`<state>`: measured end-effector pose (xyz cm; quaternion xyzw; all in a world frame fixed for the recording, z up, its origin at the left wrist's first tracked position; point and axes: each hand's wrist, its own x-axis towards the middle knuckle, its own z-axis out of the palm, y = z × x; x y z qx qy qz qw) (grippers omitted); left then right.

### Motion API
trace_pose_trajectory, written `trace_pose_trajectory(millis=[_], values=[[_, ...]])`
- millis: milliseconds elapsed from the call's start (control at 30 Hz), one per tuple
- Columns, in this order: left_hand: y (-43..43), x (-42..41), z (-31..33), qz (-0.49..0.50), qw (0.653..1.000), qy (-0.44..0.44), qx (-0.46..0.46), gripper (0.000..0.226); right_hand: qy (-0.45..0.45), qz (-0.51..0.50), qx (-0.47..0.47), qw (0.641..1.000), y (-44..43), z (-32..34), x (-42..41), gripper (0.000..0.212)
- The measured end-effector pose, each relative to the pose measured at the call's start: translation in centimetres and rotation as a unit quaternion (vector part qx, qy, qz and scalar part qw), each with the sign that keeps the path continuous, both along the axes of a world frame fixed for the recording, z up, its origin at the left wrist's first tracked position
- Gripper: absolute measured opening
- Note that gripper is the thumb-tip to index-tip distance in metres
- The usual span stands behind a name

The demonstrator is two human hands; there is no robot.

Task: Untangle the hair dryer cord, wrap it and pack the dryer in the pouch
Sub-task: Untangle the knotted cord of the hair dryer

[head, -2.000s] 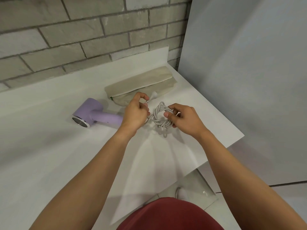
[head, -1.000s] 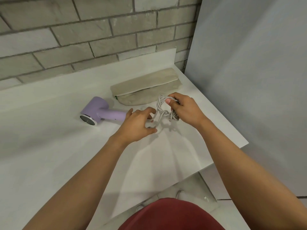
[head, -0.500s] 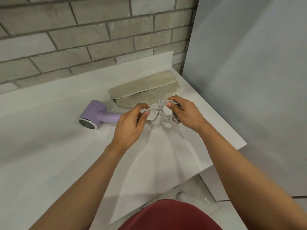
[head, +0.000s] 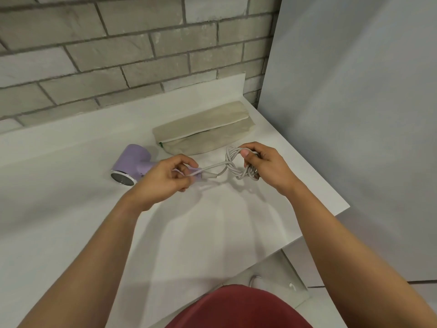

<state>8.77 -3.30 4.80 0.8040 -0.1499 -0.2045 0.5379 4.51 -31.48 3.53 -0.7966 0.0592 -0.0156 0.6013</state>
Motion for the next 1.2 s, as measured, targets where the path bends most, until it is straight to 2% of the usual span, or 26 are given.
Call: trace_pose_trajectory(millis=[133,233,300,367,433,467,500,633,733,800,967,1200], values=[[1.2,0.3,0.5,0.118,0.989,-0.005,-0.084,0.025,0.006,0.001,-0.007,1.0,-0.3,-0.3,-0.3,0.017],[0.6,0.4,0.5,0.187,0.958,0.047,-0.21,0.035,-0.001,-0.001,-0.028,1.0,0.1,-0.3,-0.3,0.017],[-0.5,0.0,0.5,0.216,0.916,0.094,-0.324,0.035,-0.012,-0.006,-0.05,0.999,0.6,-0.2,-0.2,0.017],[-2.1,-0.2,0.5,0.228,0.86,0.15,-0.432,0.026,-0.021,-0.01,-0.059,0.998,1.0,0.0,-0.1,0.018],[-3.4,-0.4,0.7,0.232,0.817,0.19,-0.492,0.016,-0.026,-0.011,-0.055,0.998,1.5,0.1,0.0,0.02],[-4.1,-0.4,0.8,0.226,0.812,0.199,-0.5,0.013,-0.027,-0.011,-0.055,0.998,1.6,0.0,0.1,0.021],[-4.8,-0.5,0.8,0.217,0.821,0.2,-0.489,0.015,-0.029,-0.01,-0.059,0.998,1.8,0.0,0.1,0.02],[-6.7,-0.8,0.8,0.16,0.893,0.173,-0.384,0.032,-0.039,-0.018,-0.112,0.993,1.8,-0.2,0.1,0.02],[-7.2,-0.7,1.0,0.119,0.93,0.124,-0.324,0.046,-0.044,-0.032,-0.129,0.99,1.5,-0.1,-0.1,0.022],[-7.3,-0.7,1.1,0.115,0.949,0.073,-0.284,0.04,-0.043,-0.031,-0.134,0.99,1.2,-0.2,-0.3,0.023],[-6.8,-0.2,1.1,0.165,0.959,0.017,-0.229,0.011,-0.042,-0.042,-0.097,0.994,0.8,-0.1,-0.3,0.022],[-7.5,-0.6,1.4,0.149,0.973,0.005,-0.179,0.018,-0.042,-0.016,-0.078,0.996,1.1,0.2,0.0,0.023]])
